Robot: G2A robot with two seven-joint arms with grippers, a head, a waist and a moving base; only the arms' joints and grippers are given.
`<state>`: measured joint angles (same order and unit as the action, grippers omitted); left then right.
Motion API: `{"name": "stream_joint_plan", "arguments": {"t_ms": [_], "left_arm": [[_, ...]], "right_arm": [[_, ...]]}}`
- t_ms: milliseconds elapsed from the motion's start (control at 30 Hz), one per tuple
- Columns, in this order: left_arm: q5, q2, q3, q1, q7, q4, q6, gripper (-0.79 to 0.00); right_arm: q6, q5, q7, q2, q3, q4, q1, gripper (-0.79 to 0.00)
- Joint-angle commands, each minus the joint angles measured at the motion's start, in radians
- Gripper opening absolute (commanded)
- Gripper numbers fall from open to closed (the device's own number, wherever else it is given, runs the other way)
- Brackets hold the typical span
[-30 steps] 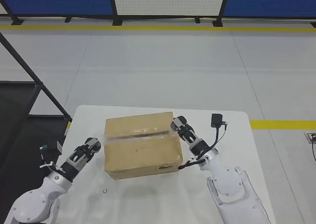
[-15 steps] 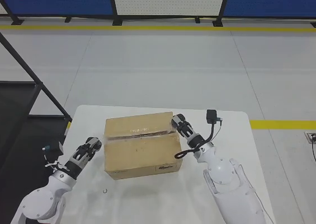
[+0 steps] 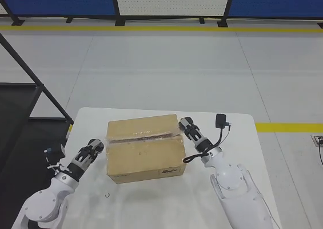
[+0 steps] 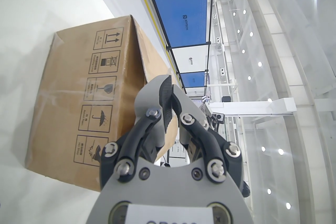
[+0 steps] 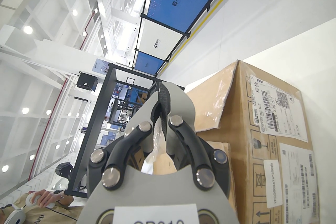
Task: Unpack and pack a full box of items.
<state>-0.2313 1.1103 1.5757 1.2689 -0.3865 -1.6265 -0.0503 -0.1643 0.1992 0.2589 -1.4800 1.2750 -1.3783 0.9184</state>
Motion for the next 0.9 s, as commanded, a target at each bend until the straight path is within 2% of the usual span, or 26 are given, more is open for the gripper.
{"name": "stream_joint_plan", "arguments": {"t_ms": [0,867], "left_arm": [[-0.004,0.001,0.0,-0.003,0.005,0.006,0.001,-0.785],[-0.027,0.003,0.018,0.0,-0.015,0.013,0.015,-0.785]], "right_arm": [[0.003,-0.001,-0.002,0.002,0.007,-0.003,0.005,-0.785],[0.023,-0.079,0.031,0.014,0.052,0.098,-0.019,-0.785]]}}
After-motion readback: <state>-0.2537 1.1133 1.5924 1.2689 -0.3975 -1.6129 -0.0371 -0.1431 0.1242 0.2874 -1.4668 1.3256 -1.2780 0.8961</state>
